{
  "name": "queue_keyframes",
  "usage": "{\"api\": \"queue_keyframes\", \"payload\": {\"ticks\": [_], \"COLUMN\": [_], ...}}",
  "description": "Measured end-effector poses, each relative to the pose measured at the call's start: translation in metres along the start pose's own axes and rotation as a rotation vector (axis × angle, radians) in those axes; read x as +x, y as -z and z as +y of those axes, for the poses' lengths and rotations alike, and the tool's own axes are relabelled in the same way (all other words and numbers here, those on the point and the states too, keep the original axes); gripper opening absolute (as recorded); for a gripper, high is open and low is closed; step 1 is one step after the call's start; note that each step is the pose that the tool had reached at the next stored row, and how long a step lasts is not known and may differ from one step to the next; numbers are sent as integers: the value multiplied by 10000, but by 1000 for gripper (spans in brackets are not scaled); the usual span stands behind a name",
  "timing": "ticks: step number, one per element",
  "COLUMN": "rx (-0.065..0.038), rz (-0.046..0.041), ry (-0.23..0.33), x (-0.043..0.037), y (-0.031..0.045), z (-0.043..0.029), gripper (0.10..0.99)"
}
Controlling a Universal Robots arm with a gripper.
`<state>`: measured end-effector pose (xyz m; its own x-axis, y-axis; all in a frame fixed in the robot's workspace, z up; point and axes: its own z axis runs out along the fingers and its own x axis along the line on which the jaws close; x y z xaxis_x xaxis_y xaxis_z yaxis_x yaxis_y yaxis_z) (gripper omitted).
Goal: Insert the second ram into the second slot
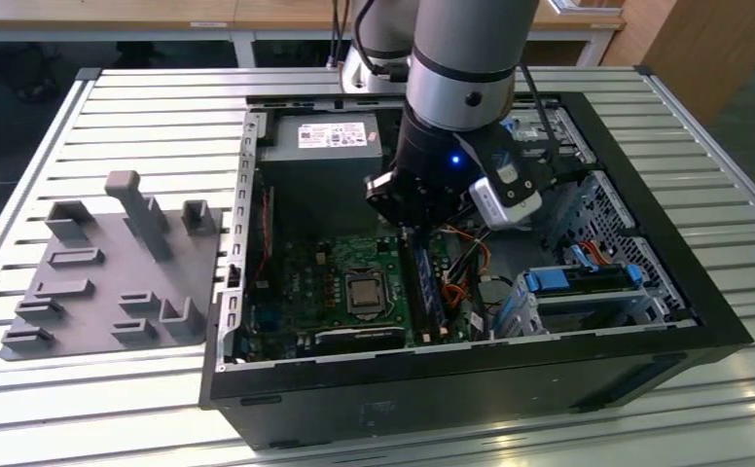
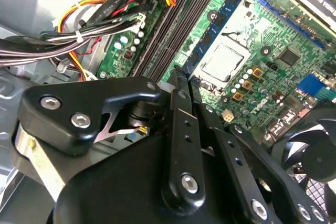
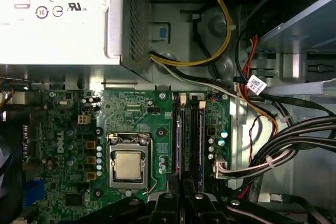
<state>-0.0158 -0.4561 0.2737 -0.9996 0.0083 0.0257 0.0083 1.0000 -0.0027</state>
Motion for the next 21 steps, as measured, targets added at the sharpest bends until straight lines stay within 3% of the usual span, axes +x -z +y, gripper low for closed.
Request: {"api": "queue_keyframes", "payload": {"ticks": [3,13,21], "rx": [1,-6,-16], "rz": [0,0,1], "ry": [1,-52,-93], "x": [-1,-21,-30], "y": [-6,-176,-217], "z": [-32,-36,-36], "gripper": [141,141,141]}}
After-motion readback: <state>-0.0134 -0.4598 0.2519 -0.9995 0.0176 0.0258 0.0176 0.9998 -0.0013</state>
